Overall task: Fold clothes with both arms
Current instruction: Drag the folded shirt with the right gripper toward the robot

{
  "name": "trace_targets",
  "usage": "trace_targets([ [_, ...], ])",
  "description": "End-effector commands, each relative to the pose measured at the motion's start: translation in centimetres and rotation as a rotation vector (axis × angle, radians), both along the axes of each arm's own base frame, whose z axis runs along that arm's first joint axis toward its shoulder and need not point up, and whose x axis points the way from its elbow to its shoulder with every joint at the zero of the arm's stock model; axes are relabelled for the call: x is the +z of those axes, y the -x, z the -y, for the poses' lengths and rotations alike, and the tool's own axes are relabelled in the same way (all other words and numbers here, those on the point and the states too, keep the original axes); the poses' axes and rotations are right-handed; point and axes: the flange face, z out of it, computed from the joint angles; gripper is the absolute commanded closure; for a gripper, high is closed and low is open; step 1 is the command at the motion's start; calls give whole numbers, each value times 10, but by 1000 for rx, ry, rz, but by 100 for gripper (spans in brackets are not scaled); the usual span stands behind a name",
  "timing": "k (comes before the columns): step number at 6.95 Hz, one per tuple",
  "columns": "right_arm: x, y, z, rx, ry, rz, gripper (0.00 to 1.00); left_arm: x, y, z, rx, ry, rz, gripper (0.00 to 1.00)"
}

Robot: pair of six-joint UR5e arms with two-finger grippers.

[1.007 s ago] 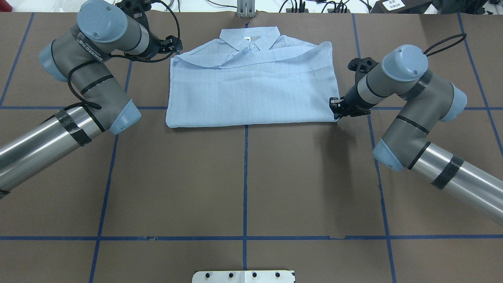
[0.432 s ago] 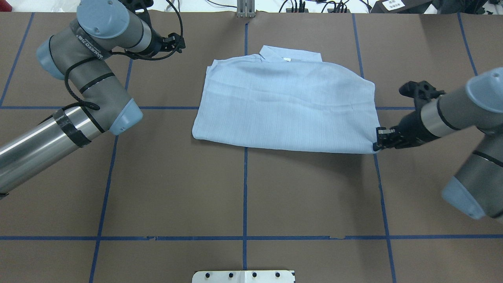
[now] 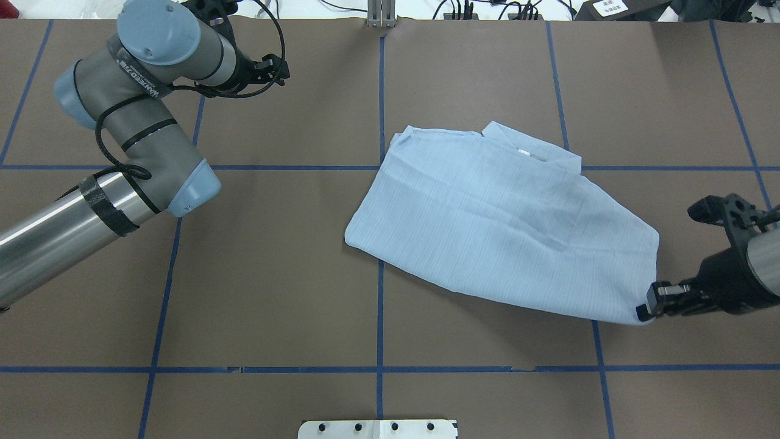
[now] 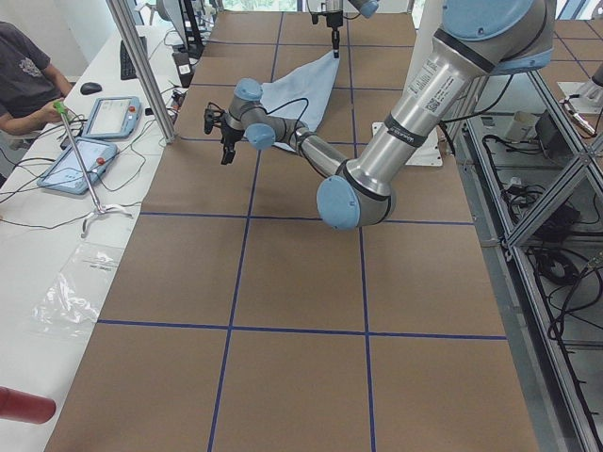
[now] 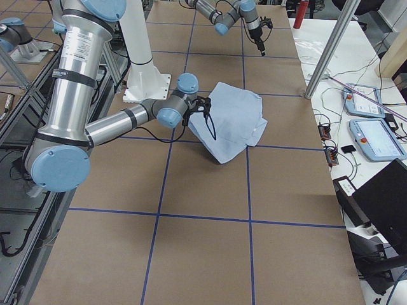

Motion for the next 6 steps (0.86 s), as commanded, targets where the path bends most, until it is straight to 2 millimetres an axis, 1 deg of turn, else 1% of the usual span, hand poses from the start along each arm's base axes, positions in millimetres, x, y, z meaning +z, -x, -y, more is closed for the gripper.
trace_targets([
  [1,-21,30,-57,-207,10,44,100,-3,0,-20,15,-15,-18,2],
  [2,-31,40,-75,-268,-1,63,82,-6,-2,-24,21,-19,-23,2],
  [3,-38,57,-91,-331,-10,80,1,-9,-4,-27,26,-24,-27,2],
  [4,-52,68,-91,-340,-35,112,0,-9,-4,-27,27,-23,-27,2],
  [5,-62,84,-84,-327,-62,136,0,-12,-11,-34,41,-28,-33,2],
  [6,-75,94,-55,-224,-123,153,0,-21,-27,-52,76,-39,-45,2],
])
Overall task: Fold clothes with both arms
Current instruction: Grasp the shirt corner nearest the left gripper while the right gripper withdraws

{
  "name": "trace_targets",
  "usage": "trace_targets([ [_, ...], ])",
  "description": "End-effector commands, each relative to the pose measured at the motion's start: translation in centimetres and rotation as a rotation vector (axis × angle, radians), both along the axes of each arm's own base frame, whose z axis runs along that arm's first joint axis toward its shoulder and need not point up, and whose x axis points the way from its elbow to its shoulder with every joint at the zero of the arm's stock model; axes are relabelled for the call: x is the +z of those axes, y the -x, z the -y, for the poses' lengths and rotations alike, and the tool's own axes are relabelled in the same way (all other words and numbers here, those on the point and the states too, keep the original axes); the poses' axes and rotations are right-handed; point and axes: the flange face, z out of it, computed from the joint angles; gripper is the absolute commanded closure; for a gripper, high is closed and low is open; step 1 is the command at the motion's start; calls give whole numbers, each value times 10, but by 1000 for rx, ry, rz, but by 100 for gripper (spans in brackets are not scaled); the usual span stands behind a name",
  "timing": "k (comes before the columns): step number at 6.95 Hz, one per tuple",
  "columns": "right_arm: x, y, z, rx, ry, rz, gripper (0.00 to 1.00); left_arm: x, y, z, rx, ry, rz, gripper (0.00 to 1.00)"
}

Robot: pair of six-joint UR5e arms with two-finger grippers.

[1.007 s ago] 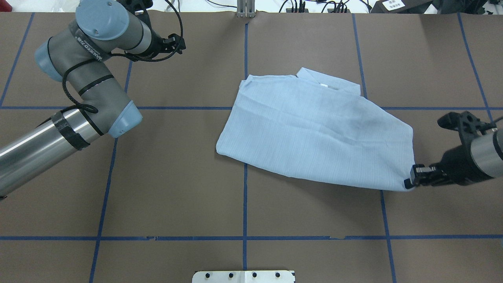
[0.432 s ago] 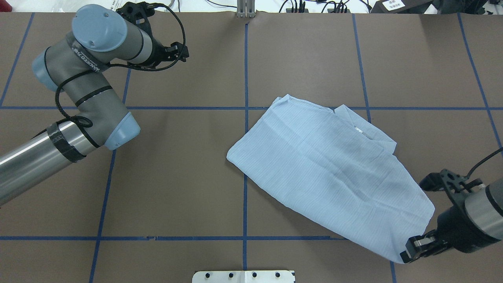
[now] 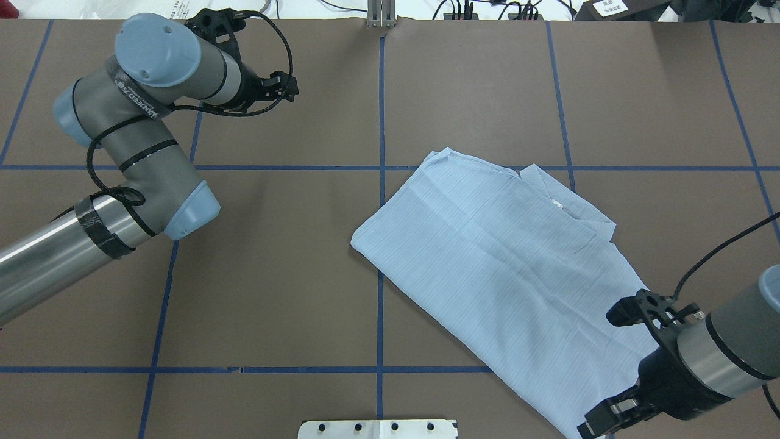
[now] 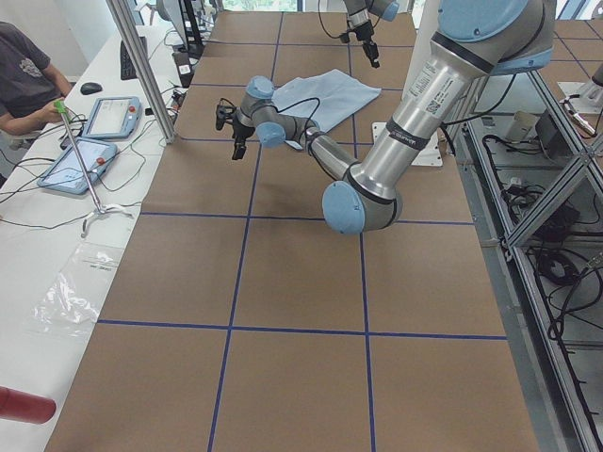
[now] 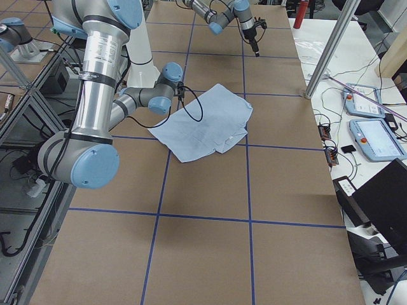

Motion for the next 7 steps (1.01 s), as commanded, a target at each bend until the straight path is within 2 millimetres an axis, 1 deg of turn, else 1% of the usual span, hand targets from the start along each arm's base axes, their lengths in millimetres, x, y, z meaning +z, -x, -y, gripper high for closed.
trace_targets([
  [1,-26,2,57,198,-80,51,0,-19,-39,-44,66,15,-28,2],
  [2,-30,-23,84,287,-85,56,0,-32,-79,-90,90,114,-71,2],
  [3,-30,-41,101,342,-88,56,0,-43,-113,-133,117,189,-111,2],
  [4,-33,-51,110,372,-94,62,0,-52,-141,-155,119,253,-139,2],
  [5,-37,-54,114,385,-98,69,0,-55,-162,-160,130,268,-134,3],
  [6,-37,-56,116,393,-99,69,0,-50,-174,-163,136,277,-120,6],
  [7,-37,-57,117,397,-100,69,0,-51,-180,-160,136,279,-114,10],
])
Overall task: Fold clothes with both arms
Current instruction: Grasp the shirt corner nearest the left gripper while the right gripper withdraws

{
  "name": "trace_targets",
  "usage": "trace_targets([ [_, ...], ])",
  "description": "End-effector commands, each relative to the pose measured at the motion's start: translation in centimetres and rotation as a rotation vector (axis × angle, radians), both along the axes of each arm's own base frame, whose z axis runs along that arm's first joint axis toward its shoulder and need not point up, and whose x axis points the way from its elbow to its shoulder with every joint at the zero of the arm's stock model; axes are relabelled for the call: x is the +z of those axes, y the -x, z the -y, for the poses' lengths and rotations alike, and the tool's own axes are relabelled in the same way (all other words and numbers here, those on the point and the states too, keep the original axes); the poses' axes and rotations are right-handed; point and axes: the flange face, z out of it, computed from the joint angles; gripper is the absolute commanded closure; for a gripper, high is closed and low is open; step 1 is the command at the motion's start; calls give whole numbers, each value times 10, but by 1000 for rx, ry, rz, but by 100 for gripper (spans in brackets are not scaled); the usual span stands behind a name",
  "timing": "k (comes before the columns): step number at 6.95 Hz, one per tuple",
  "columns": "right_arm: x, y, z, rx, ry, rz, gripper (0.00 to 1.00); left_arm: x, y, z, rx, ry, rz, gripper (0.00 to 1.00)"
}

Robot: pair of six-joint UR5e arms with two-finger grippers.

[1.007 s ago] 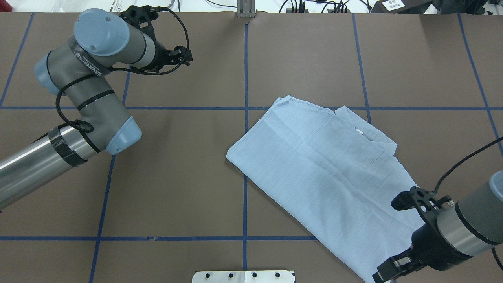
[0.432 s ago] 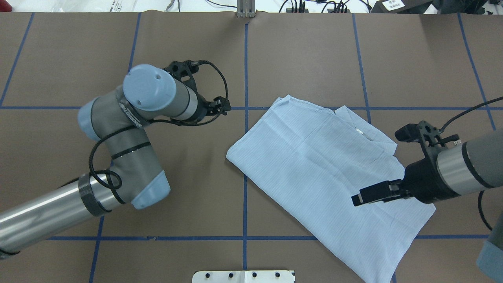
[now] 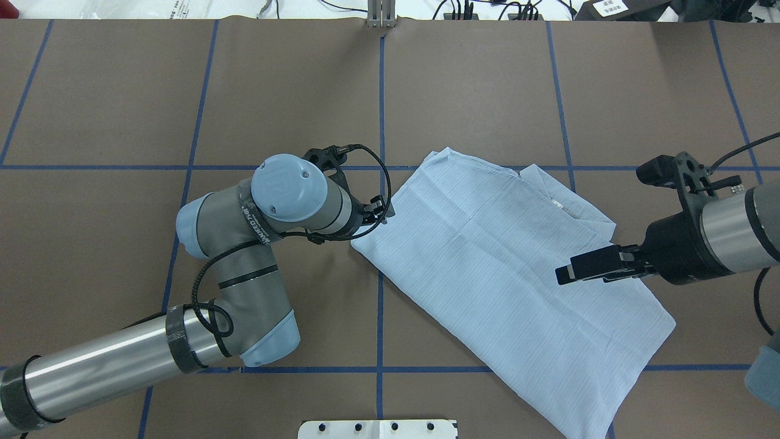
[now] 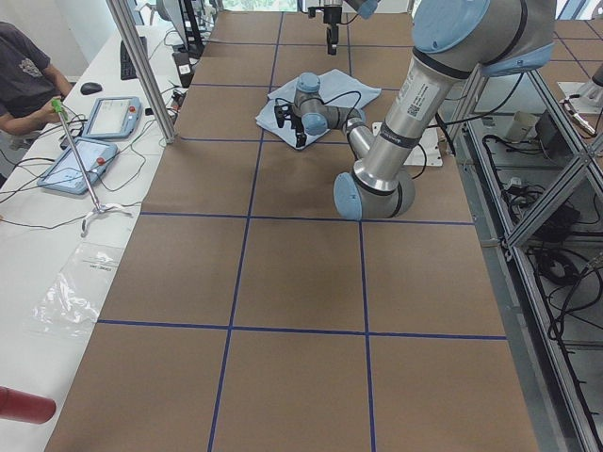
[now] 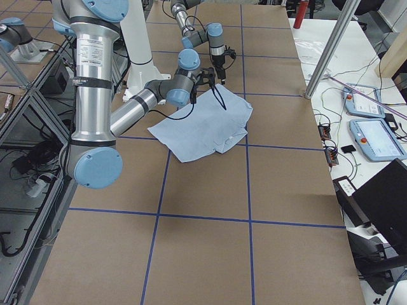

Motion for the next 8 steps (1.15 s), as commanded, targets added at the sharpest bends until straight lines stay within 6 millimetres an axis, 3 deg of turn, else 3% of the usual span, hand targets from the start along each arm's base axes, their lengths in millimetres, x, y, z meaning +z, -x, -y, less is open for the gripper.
trace_targets([
  [1,0,-3,3,11,0,1,0,3,-12,0,6,8,14,12],
  [5,2,-3,4,11,5,-3,0,10,-18,-7,25,4,25,17],
  [6,2,-3,4,11,6,-5,0,9,-18,-8,27,4,24,25],
  [8,3,-3,4,13,8,-6,0,11,-20,-10,33,5,25,53],
])
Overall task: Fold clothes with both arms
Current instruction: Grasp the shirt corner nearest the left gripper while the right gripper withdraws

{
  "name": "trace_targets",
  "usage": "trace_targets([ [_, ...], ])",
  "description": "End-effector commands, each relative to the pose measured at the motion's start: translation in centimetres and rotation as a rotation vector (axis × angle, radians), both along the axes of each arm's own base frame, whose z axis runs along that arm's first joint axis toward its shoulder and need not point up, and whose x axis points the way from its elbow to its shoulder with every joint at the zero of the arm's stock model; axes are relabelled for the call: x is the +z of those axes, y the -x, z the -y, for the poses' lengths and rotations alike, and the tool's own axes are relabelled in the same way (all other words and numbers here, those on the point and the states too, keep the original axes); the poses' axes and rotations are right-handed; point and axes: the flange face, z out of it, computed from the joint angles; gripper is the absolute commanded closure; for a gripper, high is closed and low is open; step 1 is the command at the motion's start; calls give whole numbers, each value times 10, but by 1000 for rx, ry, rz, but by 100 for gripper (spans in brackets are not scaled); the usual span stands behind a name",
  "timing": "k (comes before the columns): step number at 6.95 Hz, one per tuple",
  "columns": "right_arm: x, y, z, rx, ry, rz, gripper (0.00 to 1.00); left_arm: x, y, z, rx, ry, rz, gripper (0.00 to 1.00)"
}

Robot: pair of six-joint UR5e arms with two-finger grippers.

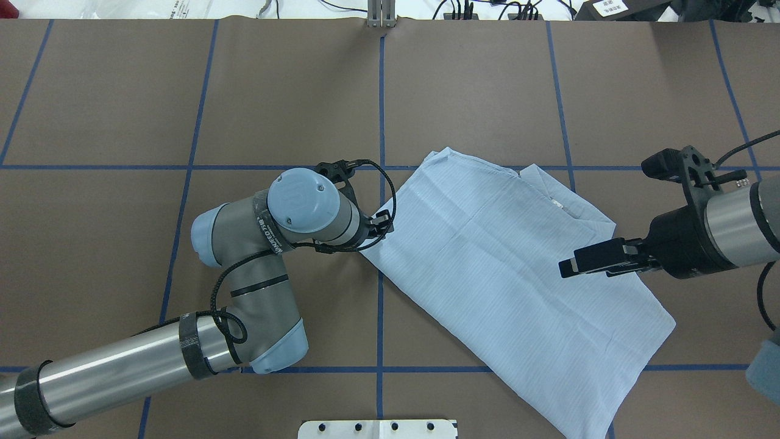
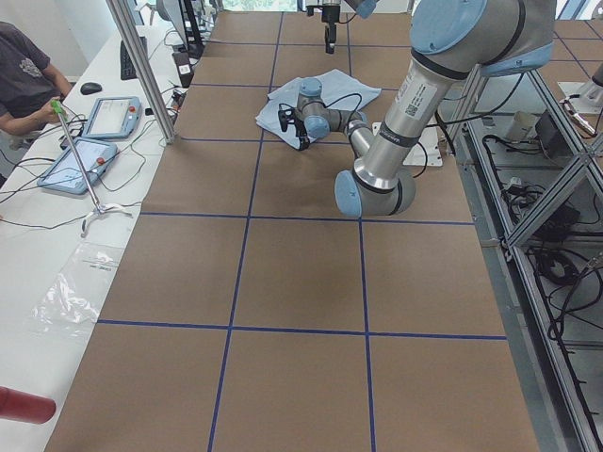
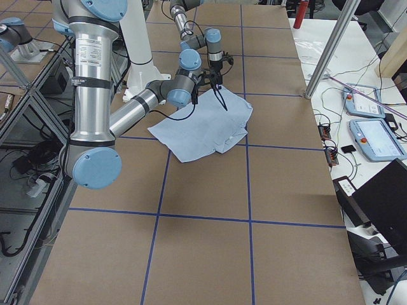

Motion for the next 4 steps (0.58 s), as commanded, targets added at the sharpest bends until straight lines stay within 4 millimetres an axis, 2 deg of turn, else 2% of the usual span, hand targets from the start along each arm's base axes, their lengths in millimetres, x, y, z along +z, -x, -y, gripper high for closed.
trace_targets([
  [1,1,0,1,2,2,-2,0,0,-3,-5,13,0,0,73],
  [2,3,-1,0,1,6,-5,0,-6,1,-6,12,-4,-10,100],
  [4,4,0,4,8,6,-7,0,-4,8,-5,5,-4,-7,100],
])
